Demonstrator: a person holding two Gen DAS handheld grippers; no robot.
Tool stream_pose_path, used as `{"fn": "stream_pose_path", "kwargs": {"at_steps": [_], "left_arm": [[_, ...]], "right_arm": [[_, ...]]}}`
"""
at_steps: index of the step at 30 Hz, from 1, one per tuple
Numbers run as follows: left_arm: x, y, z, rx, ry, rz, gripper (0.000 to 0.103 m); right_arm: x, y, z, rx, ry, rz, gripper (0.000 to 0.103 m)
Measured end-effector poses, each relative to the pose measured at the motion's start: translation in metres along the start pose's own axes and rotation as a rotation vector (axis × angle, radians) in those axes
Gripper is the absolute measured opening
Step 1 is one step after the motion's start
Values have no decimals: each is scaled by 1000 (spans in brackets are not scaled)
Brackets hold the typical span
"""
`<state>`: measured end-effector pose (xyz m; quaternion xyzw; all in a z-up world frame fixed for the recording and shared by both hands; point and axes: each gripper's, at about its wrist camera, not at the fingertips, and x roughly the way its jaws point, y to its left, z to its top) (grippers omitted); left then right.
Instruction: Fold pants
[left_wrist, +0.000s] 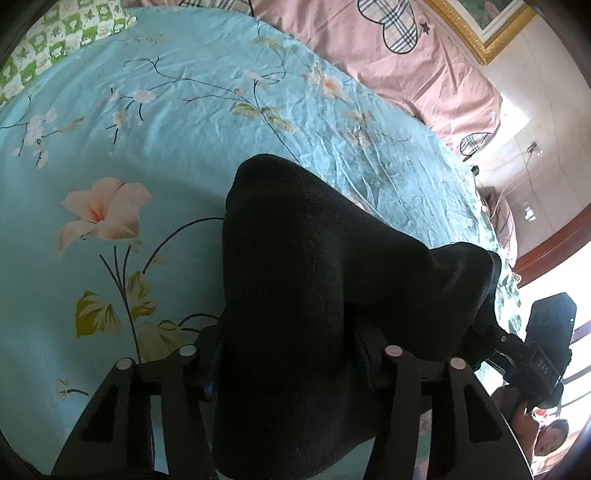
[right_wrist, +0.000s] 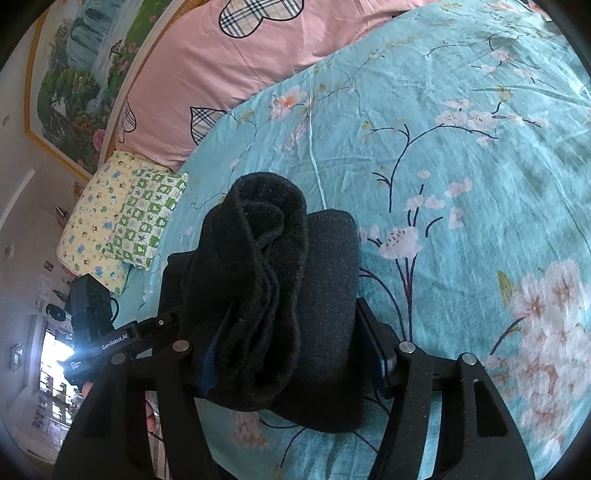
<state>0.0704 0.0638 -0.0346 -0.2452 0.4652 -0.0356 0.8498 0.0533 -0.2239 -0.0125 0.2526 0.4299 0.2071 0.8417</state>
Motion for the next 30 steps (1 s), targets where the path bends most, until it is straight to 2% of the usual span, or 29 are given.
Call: {"fn": "stream_pose_path", "kwargs": {"at_steps": [2,8,17,21,30], "left_arm": [[-3,-3,0,5,-8,0,44],[-21,-11,-1,23,-39,-7,39],[-61,-15,0,41,-109,6,38],[-79,-6,2,11,-139,11,38],[-107,29,24,-37,-215,88,38]], "right_arm": [[0,1,0,-4,-2,-6,64],[-4,11,2,-27,-14,-1,56],[-6,29,6,-38,-13,48,52],[0,46,9,-67,-7,69,52],[35,91,34,-181,11,122,52]]}}
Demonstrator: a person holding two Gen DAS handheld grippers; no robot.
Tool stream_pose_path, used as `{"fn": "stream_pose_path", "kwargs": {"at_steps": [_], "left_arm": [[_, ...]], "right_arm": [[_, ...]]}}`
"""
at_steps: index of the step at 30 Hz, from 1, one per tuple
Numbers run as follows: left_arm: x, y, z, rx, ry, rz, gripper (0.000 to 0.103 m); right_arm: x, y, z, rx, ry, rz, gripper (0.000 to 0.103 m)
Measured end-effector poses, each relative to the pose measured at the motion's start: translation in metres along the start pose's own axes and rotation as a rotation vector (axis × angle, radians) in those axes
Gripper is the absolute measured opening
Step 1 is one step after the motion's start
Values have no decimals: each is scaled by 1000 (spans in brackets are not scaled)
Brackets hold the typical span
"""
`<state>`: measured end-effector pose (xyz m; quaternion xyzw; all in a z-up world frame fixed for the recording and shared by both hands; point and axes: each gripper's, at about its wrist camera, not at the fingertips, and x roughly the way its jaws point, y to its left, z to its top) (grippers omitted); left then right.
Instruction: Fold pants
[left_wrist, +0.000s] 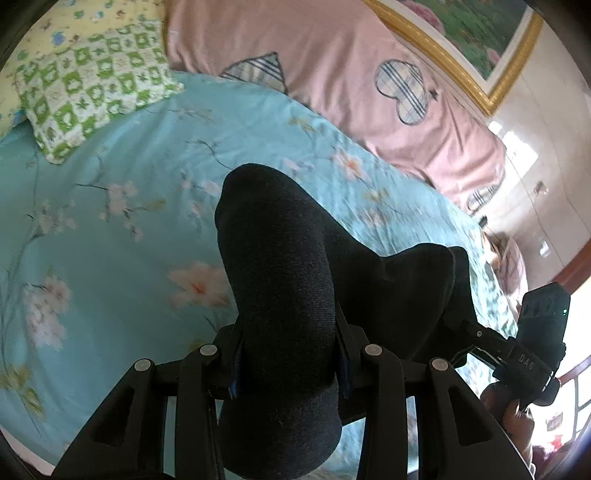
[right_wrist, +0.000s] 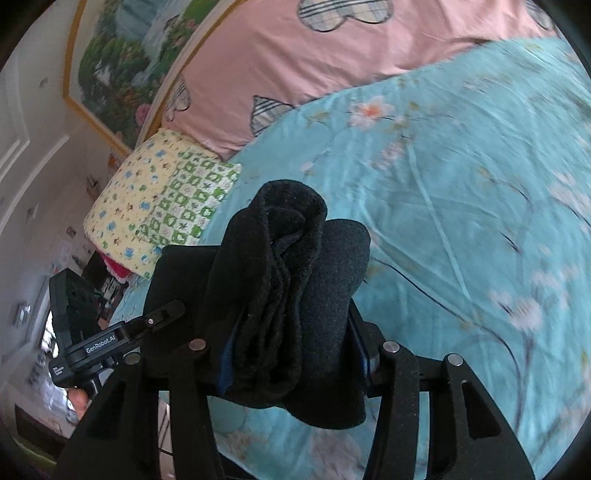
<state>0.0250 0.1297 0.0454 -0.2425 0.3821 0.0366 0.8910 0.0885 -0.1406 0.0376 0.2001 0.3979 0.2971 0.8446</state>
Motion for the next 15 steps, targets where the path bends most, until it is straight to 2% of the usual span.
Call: {"fn": "stream_pose_path", "kwargs": {"at_steps": [8,15], "left_arm": [[11,28,33,-21,-33,73,39],[32,42,60,-29,-43,119,38]], "right_arm": [[51,21,35,-80,23,41,52],[92,23,59,-93,35,53,52]]}}
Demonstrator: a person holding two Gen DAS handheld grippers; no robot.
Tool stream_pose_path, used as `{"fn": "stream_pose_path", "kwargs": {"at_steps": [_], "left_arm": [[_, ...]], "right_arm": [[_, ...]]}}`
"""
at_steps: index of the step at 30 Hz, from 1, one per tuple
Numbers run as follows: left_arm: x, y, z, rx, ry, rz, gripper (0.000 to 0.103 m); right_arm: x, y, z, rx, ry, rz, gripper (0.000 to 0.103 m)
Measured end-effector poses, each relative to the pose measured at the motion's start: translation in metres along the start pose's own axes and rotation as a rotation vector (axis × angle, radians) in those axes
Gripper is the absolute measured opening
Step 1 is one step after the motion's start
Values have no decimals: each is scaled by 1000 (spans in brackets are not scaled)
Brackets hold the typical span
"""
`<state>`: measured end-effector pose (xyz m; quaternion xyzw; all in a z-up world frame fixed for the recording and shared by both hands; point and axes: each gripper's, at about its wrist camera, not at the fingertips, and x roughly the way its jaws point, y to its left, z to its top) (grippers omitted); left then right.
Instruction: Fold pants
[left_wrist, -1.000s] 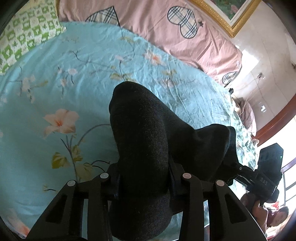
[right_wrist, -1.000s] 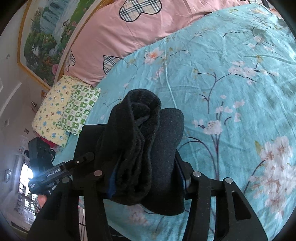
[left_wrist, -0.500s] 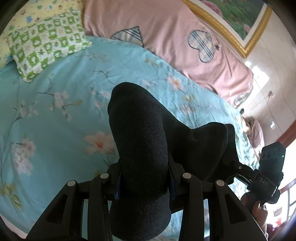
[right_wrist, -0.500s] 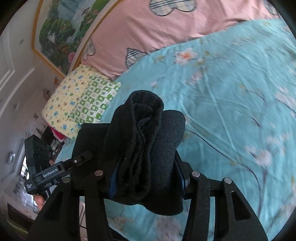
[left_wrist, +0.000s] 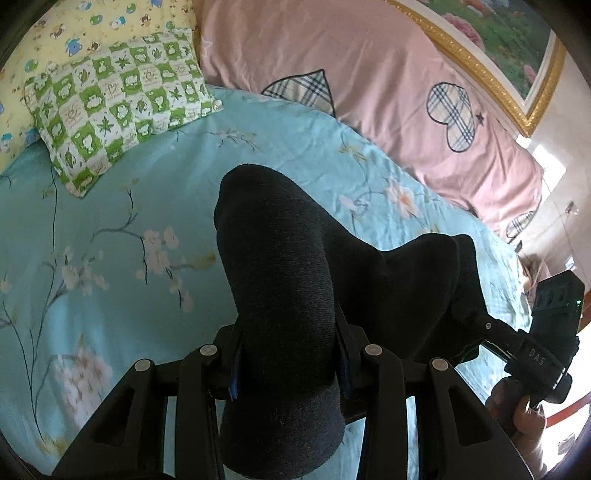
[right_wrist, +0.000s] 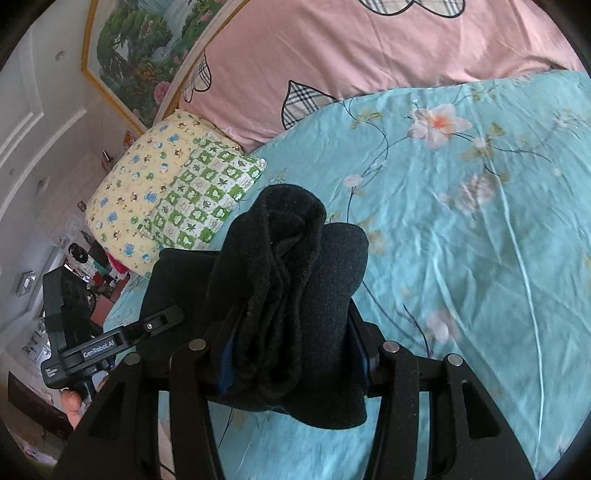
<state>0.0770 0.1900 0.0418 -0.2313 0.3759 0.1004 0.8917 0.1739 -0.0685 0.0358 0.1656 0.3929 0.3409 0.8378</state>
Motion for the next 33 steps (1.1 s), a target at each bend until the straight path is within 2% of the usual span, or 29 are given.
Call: {"fn": "stream_pose_path", "kwargs": {"at_steps": [5,12,18,21,33], "left_arm": [[15,7,14,-2,-10,20,39],[42,17,9,-1,41,57,40],[52,23,1,-4,46,75,51],[56,23,-3,-1,47,86,54],[32,14,-18,41,8,151,59]], "right_arm": [[18,-1,17,-27,-10,6,52],[41,-15,16,-34,43,-20,52],[48,-37,8,-5,50,-36,60],[48,-46,5,-8,41,-39,63],[26,-22,-4,-126,-2,-102,67]]}}
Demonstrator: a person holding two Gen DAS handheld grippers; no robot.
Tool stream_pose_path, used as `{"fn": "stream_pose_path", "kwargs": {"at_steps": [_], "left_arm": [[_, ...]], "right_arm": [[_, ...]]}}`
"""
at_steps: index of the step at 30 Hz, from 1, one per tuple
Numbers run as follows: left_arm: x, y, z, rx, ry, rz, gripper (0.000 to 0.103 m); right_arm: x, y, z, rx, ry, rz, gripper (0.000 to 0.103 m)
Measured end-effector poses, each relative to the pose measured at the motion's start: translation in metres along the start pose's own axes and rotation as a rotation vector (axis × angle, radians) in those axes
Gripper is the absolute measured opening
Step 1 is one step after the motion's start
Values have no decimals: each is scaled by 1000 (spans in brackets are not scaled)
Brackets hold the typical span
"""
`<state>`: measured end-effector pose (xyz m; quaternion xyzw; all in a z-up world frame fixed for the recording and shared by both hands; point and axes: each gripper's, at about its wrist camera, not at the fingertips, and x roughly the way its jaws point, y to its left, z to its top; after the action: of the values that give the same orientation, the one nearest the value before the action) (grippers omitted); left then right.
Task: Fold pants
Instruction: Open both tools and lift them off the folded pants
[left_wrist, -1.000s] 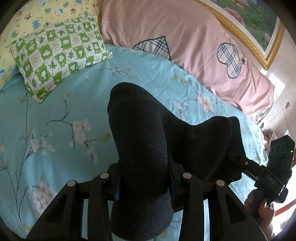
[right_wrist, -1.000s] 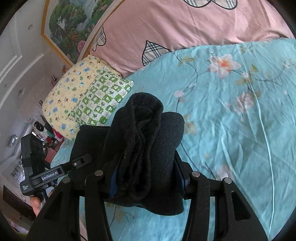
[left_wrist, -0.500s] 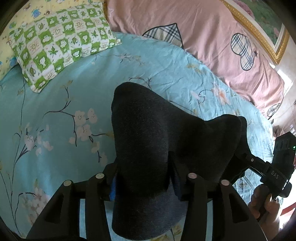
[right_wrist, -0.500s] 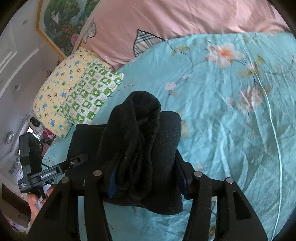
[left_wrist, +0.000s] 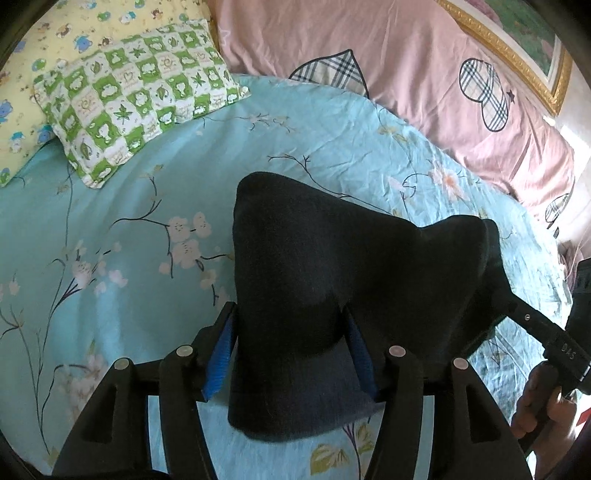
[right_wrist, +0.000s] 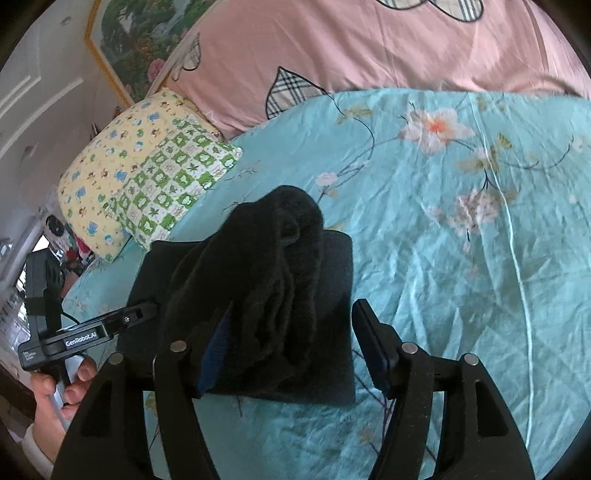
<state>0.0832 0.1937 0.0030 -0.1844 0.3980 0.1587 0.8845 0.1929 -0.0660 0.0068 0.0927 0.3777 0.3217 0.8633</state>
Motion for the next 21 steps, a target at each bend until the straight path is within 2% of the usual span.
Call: {"fn": "stream_pose_path", "kwargs": {"at_steps": [3,5,12,21], "left_arm": [[-9,-2,-6,12,-10,18,62],[-14,-4,-9,27,-16,38,69],[-32,-9,-25,56,-39,59,72],[-47,-25,-49,126,-49,120,80]], "right_arm": [[-10,6,-2,-15,-20,-7,74],[-17,11,-4,-22,-26,-13,76],[-38,30,-17,-100,-45,-34,83],[-48,57,-43,-248,-42,-83,86]]}}
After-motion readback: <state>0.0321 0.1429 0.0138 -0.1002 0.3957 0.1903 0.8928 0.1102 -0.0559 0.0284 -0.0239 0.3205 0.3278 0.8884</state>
